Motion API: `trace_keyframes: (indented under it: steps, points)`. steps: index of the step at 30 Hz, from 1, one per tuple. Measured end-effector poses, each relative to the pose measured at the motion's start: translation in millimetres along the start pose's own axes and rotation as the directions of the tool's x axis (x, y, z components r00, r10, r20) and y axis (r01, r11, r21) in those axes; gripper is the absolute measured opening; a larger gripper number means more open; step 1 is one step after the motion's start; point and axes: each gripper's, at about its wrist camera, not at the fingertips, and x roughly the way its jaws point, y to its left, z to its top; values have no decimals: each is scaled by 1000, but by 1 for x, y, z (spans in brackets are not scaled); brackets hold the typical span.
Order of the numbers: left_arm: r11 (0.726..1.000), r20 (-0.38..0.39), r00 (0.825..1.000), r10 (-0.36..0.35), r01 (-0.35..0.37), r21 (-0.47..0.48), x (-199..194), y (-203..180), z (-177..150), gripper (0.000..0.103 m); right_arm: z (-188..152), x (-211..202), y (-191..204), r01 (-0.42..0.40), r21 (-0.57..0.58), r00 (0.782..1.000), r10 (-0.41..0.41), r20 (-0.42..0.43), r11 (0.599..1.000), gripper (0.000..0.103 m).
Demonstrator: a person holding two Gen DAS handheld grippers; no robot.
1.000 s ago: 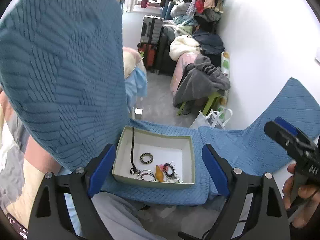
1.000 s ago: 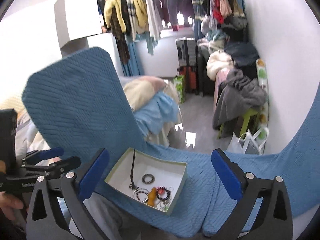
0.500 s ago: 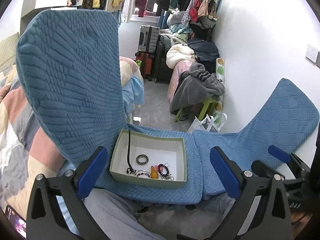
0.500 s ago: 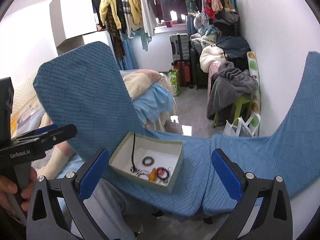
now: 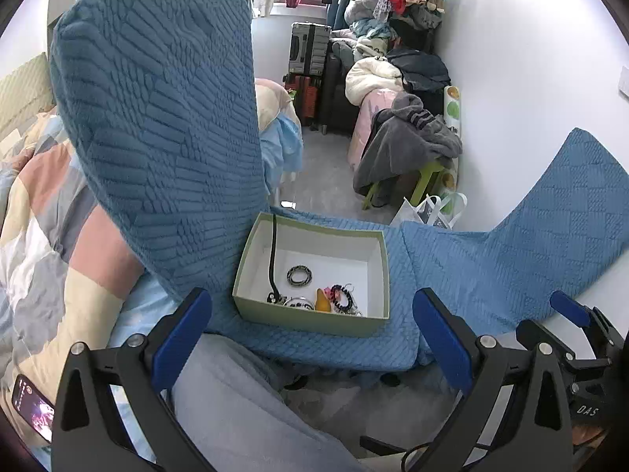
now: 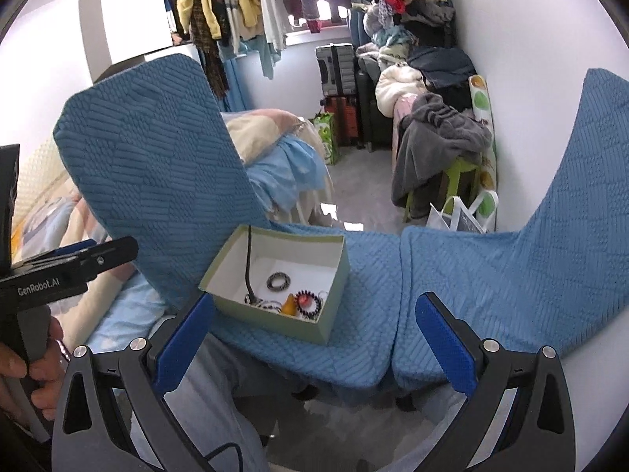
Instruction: Organize jewelry
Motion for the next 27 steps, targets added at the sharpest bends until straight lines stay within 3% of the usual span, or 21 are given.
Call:
trace_keyframes:
  steps: [27]
  points:
    - [1000,-52,999,-7,8,27,4,-7,-11,102,-14,-7,-8,51,70,999,-52,5,996,103]
